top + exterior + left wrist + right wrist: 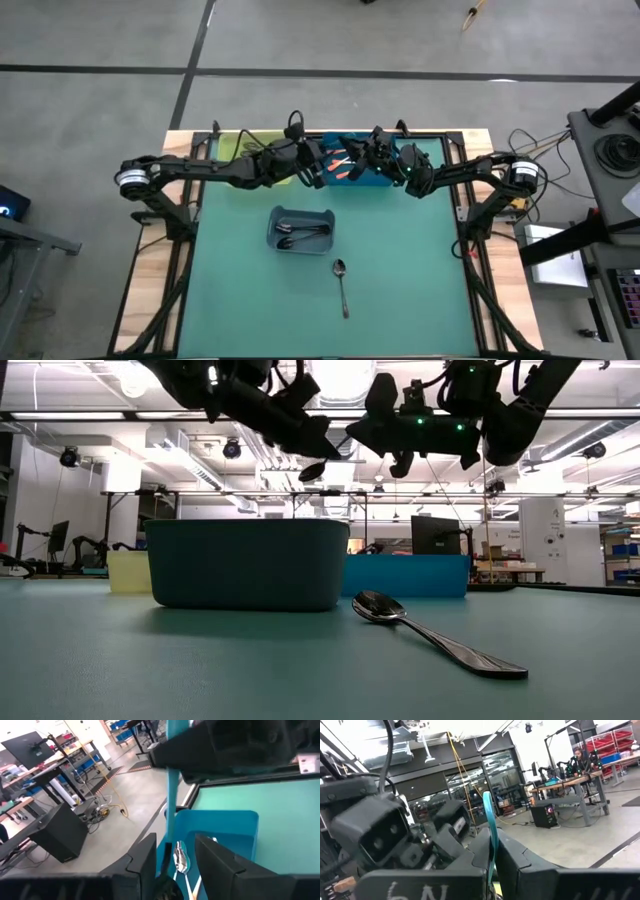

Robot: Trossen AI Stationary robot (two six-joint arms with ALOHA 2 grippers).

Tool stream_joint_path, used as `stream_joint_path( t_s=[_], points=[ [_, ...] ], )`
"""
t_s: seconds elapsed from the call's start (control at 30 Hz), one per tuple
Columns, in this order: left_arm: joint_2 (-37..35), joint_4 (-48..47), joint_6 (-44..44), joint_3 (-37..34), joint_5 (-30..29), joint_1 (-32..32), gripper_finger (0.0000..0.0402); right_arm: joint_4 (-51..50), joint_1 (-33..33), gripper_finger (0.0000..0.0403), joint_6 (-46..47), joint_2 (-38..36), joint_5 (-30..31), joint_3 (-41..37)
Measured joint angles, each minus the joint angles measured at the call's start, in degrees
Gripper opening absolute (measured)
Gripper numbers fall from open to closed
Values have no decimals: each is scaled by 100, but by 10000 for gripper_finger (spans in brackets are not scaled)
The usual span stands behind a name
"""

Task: Sort silverware by color (type)
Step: Adjust the blue spoon in the green bin

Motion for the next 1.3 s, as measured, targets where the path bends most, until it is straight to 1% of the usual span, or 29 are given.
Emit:
stream_joint_path(
  t_s=[0.17, 0.23, 0.33, 0.43, 0.47, 0.8, 0.97, 1.1, 1.23, 1.3],
  points=[
    [81, 148, 34, -4, -69, 2, 113, 0, 0, 9, -37, 0, 2, 0],
    [77, 143, 40, -4, -71, 0, 105, 0, 0, 9, -37, 0, 0, 0],
    [79, 113, 41, -4, -72, 0, 75, 0, 0, 9, -42, 0, 2, -2],
    [79, 101, -93, -4, -110, 2, 21, -2, 0, 9, -46, 0, 2, -3],
    [79, 77, -146, -4, -94, 4, 12, -6, 0, 9, -46, 2, 6, -4],
    [79, -161, -313, 175, -153, -10, 2, 52, 0, 12, -96, 2, 9, -4],
    [77, -408, -472, 334, -170, -13, 1, 5, 0, 41, -102, 2, 15, -4],
    [77, -750, -514, 442, -170, -13, 1, 2, 0, 82, -33, 0, 11, -4],
    [65, -744, -481, 457, -205, 4, 1, -46, -2, 125, -24, 1, 4, -4],
    [-18, -950, -354, 457, -241, 45, 1, -54, -26, 143, -51, 0, 1, -4]
  ],
)
